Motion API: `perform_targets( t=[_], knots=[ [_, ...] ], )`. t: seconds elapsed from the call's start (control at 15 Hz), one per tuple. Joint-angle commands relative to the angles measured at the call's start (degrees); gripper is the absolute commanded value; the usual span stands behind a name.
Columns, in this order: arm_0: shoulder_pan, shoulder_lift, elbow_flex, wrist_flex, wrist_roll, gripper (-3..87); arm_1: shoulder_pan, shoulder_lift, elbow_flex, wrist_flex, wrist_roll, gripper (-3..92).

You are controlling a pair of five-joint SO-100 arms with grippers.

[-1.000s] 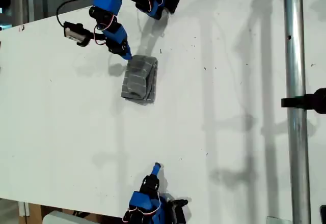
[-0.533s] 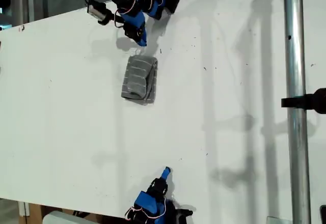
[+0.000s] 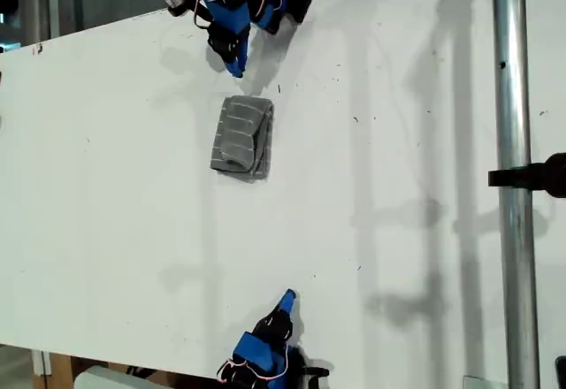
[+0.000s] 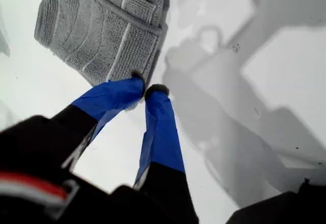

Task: Grasp corners of a towel and fold twice.

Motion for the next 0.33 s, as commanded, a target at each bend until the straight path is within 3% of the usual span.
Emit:
perform_targets(
  t=[0.0,0.27],
  knots=[
    [0.18,0.0,0.35,0.53,0.53,-2.0,0.0,0.18,-0.7,0.7,0.44,6.1],
    [0.18,0.0,0.35,0.53,0.53,-2.0,-0.18,0.18,-0.7,0.7,0.44,6.1]
  ],
)
